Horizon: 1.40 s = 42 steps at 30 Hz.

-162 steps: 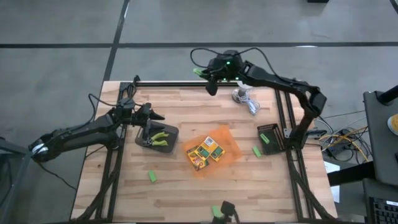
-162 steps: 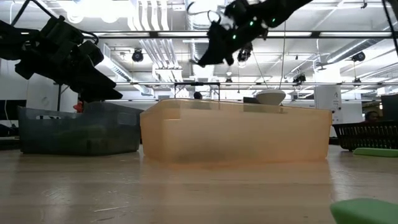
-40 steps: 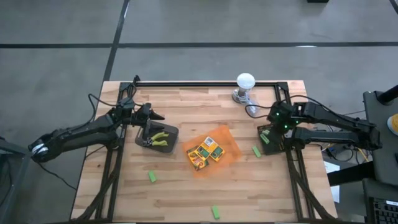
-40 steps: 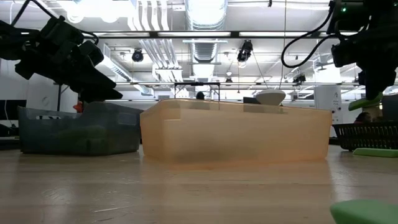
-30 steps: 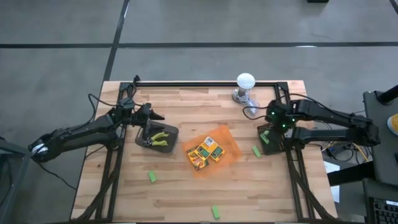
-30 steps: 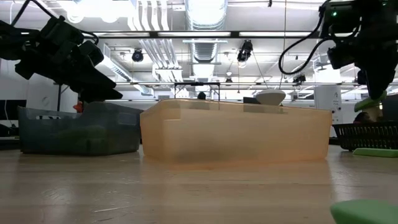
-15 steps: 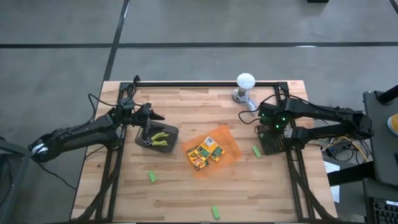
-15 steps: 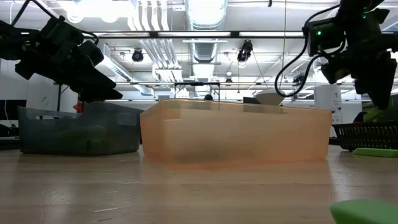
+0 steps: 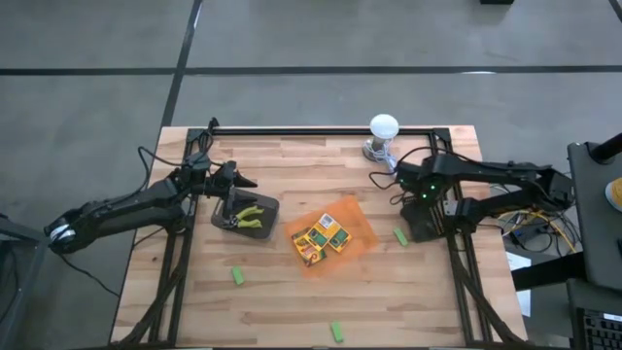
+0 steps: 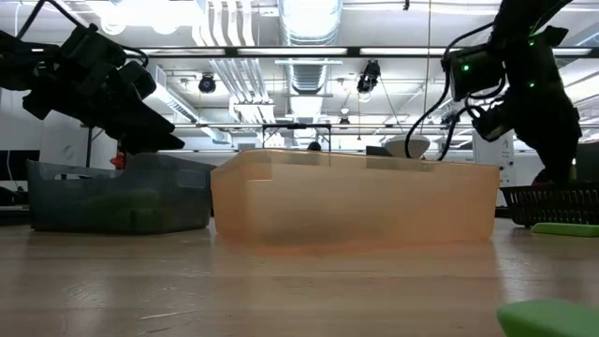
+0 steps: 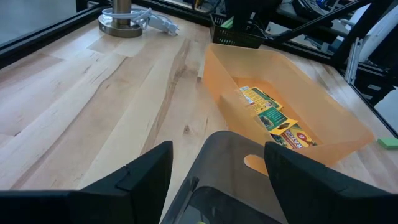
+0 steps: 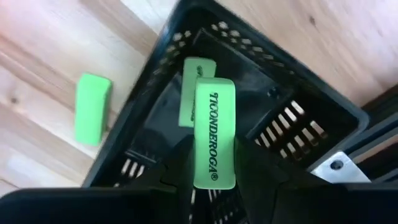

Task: Pick & Place School Supplies
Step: Put the top green eraser into the black basket, then adjust the black basket

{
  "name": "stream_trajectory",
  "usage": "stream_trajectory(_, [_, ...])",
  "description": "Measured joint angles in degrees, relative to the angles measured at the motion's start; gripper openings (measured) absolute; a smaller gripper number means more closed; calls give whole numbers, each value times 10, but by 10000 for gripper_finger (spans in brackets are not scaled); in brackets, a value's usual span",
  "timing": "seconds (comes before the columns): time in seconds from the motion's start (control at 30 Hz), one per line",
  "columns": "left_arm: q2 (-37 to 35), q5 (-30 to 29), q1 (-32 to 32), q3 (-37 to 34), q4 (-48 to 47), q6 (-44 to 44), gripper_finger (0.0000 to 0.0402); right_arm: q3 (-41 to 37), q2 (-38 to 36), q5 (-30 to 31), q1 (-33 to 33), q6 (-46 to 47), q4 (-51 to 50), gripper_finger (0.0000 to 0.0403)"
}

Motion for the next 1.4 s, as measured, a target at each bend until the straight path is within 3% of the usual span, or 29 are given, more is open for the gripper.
stream_trajectory(0.47, [0,0,0,0,0,0,259,-45,63,6,0,92,66,105])
stream_trajectory(1.0, [0,0,0,0,0,0,259,-51,53,13,0,116,77,153])
stream_trajectory(1.4, [0,0,0,0,0,0,259,-47,-22,12,0,146,67,132])
